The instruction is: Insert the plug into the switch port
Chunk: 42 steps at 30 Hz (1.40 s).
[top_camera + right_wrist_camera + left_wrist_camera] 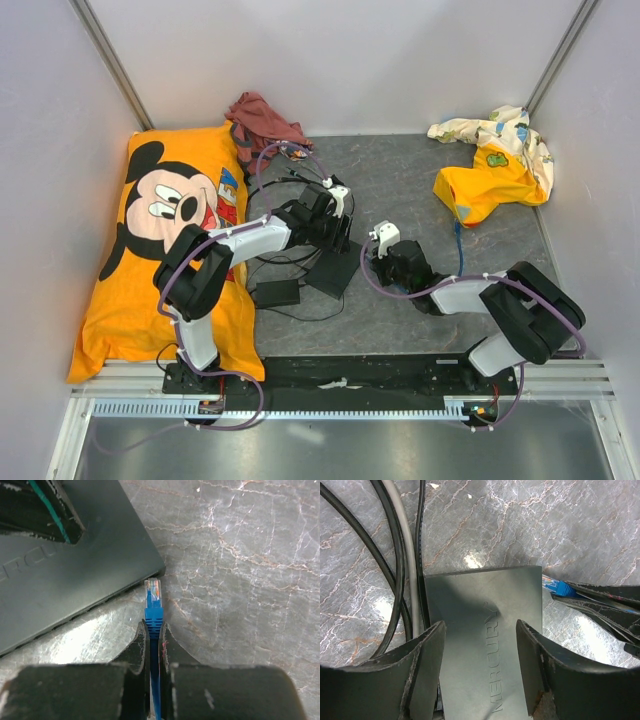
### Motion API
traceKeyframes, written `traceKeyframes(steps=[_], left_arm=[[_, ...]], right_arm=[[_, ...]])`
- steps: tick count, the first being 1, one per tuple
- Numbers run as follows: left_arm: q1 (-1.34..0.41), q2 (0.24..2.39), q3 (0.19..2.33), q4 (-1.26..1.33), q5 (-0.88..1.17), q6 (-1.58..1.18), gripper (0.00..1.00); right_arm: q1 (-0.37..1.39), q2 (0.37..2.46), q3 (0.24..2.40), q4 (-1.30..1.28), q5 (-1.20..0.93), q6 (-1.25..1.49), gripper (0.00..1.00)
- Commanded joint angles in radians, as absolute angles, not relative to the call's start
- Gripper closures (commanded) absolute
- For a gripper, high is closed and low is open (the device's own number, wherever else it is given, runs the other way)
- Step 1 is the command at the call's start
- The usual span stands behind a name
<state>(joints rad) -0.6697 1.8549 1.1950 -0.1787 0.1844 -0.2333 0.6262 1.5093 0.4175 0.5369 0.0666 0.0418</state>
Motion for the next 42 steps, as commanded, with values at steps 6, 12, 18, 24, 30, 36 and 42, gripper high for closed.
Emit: traceKeyframes(steps=[6, 12, 18, 24, 30, 36, 42], left_arm=[[-0.664, 1.882, 1.243, -0.183, 0.176, -0.186, 0.35], [-0.660, 1.885, 1.249, -0.183, 0.183, -0.186, 0.35], [-0.657, 1.896, 1.261, -0.179, 0.187, -0.173, 0.35], [-0.644, 1.917, 1.284, -0.178, 0.199, -0.166, 0.35], [-0.629, 1.953, 1.313, -0.179, 0.215, -0.134, 0.35], [-0.612, 1.986, 1.344, -0.205, 0.265, -0.080, 0.35], [-0.611, 2.008, 1.339, -0.239, 0.255, -0.064, 0.35]], right_arm=[[0.634, 1.506, 0.433, 0.584, 0.103, 0.046, 1.00], [0.635, 1.520, 0.428, 0.615, 0.109, 0.038, 1.00], [0.647, 1.548, 0.423, 0.657, 0.084, 0.008, 1.00], [0.663, 1.572, 0.426, 0.669, 0.083, -0.020, 1.00], [0.684, 1.568, 0.417, 0.698, 0.072, -0.064, 1.00], [0.703, 1.560, 0.420, 0.703, 0.057, -0.101, 1.00], [0.718, 1.545, 0.407, 0.709, 0.017, -0.109, 1.00]])
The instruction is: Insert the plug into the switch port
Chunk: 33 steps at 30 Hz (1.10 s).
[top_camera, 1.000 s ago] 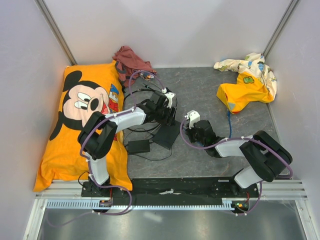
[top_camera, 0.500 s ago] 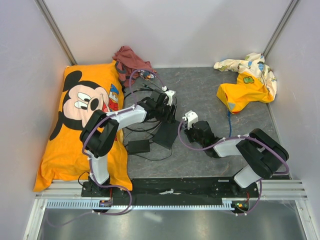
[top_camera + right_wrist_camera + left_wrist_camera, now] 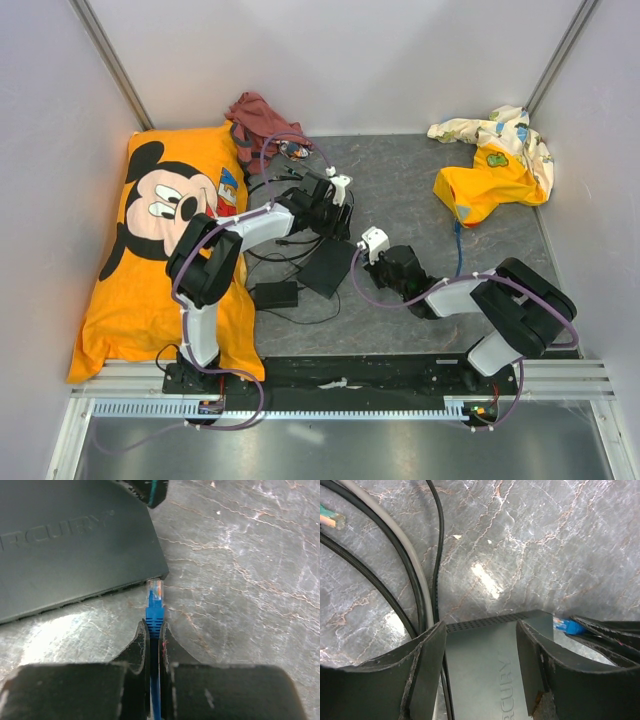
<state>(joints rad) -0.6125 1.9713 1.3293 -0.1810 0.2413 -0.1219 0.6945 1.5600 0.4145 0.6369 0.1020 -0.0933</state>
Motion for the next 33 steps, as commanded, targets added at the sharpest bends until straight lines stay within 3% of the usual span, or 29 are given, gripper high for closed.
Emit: traceKeyframes(steps=[1, 15, 33], left_arm=[[-0.611, 2.009, 1.335, -0.239, 0.253, -0.064, 0.35], [-0.611, 1.982, 1.289, -0.239, 0.307, -0.074, 0.35], [-0.614, 1.931, 1.112, -0.005, 0.479, -0.442, 0.37]], right_arm=[[0.724, 1.536, 0.405, 0.709, 0.009, -0.109, 1.00], [0.753, 1.549, 0.420, 0.727, 0.029, -0.118, 1.00], [0.752, 1.697, 0.443, 0.989, -0.035, 0.031, 1.00]])
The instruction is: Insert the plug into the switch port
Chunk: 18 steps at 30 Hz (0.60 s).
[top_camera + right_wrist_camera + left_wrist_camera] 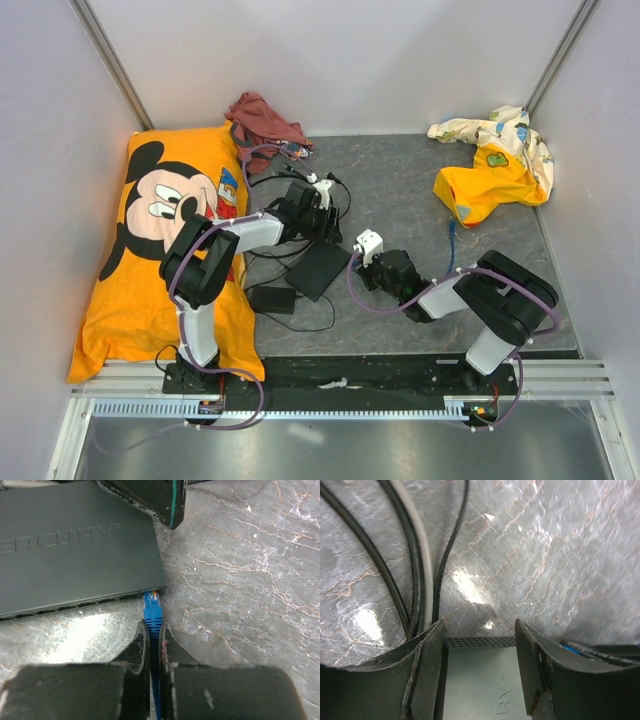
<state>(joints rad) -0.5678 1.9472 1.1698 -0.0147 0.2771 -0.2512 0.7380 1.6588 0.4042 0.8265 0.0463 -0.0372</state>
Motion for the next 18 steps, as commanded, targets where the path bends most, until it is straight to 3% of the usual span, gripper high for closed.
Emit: traceKeyframes(steps=[1, 18], left_arm=[[-0.614, 1.931, 1.094, 0.038, 0.482, -0.475, 0.38], [-0.704, 1.907, 0.963, 0.252, 0.414, -0.707, 0.38]], right_arm=[[0.755, 1.697, 0.451, 0.991, -0.034, 0.037, 1.00], [0.764, 1.724, 0.560, 0.977, 0.040, 0.100, 1.00]])
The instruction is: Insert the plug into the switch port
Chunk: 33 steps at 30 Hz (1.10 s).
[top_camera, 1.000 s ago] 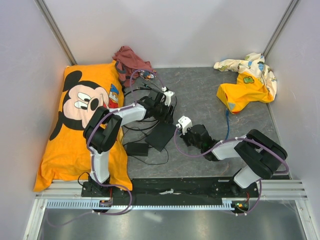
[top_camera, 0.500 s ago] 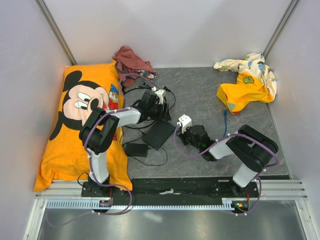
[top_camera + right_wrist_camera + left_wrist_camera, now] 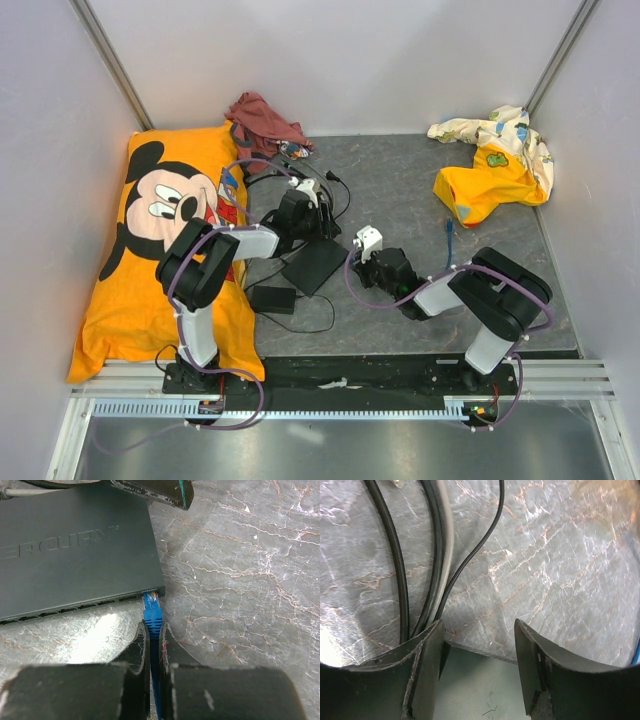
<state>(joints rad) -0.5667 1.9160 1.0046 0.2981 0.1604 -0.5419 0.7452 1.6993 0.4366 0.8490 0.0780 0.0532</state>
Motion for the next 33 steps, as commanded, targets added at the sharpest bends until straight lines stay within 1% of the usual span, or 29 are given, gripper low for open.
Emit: traceKeyframes(steps=[1, 3, 7, 8, 9, 11, 12, 14, 15, 17, 18, 21, 23, 24, 25, 26, 30, 31, 33], left_arm=[[-0.703, 1.899, 0.963, 0.247, 0.387, -0.700, 0.38], [-0.693, 1.869, 0.982, 0.188, 0.347, -0.649, 0.38], [-0.664, 1.824, 1.041, 0.058, 0.218, -0.542, 0.37], [-0.651, 1.819, 1.057, 0.040, 0.204, -0.522, 0.37], [-0.646, 1.810, 1.086, 0.019, 0.190, -0.488, 0.37], [-0.635, 1.802, 1.112, -0.035, 0.155, -0.459, 0.36], [-0.632, 1.792, 1.132, -0.047, 0.144, -0.440, 0.36], [-0.621, 1.781, 1.149, -0.083, 0.117, -0.430, 0.34], [-0.618, 1.769, 1.163, -0.093, 0.107, -0.426, 0.34], [-0.608, 1.717, 1.173, -0.138, 0.084, -0.426, 0.33], [-0.604, 1.694, 1.175, -0.150, 0.071, -0.425, 0.32], [-0.586, 1.579, 1.189, -0.234, 0.003, -0.423, 0.30], [-0.562, 1.475, 1.200, -0.309, -0.070, -0.423, 0.28], [-0.554, 1.436, 1.212, -0.331, -0.092, -0.419, 0.23], [-0.546, 1.404, 1.219, -0.359, -0.130, -0.413, 0.21], [-0.529, 1.340, 1.235, -0.382, -0.143, -0.396, 0.20], [-0.492, 1.200, 1.267, -0.494, -0.192, -0.336, 0.14], [-0.488, 1.169, 1.267, -0.503, -0.221, -0.319, 0.13], [-0.485, 1.090, 1.250, -0.508, -0.247, -0.261, 0.11]], right_arm=[[0.764, 1.718, 0.555, 0.963, 0.043, 0.095, 0.99], [0.764, 1.689, 0.540, 0.908, 0.051, 0.081, 0.97], [0.764, 1.608, 0.502, 0.780, 0.077, 0.069, 0.83], [0.764, 1.571, 0.499, 0.715, 0.092, 0.066, 0.82], [0.764, 1.554, 0.496, 0.684, 0.100, 0.067, 0.74], [0.764, 1.510, 0.488, 0.600, 0.098, 0.069, 0.65], [0.764, 1.497, 0.483, 0.577, 0.101, 0.074, 0.56], [0.764, 1.459, 0.483, 0.502, 0.109, 0.081, 0.49], [0.762, 1.442, 0.492, 0.474, 0.117, 0.080, 0.43], [0.762, 1.393, 0.509, 0.396, 0.120, 0.054, 0.37], [0.764, 1.378, 0.538, 0.371, 0.115, 0.037, 0.31], [0.762, 1.350, 0.624, 0.289, 0.069, -0.052, 0.24], [0.759, 1.368, 0.679, 0.247, 0.014, -0.095, 0.22], [0.755, 1.382, 0.733, 0.242, 0.002, -0.129, 0.21], [0.752, 1.397, 0.759, 0.239, -0.071, -0.143, 0.21], [0.744, 1.441, 0.790, 0.238, -0.095, -0.152, 0.21], [0.742, 1.597, 0.996, 0.201, -0.213, -0.212, 0.21], [0.742, 1.661, 1.030, 0.198, -0.230, -0.219, 0.21], [0.744, 1.724, 1.127, 0.190, -0.285, -0.232, 0.22]])
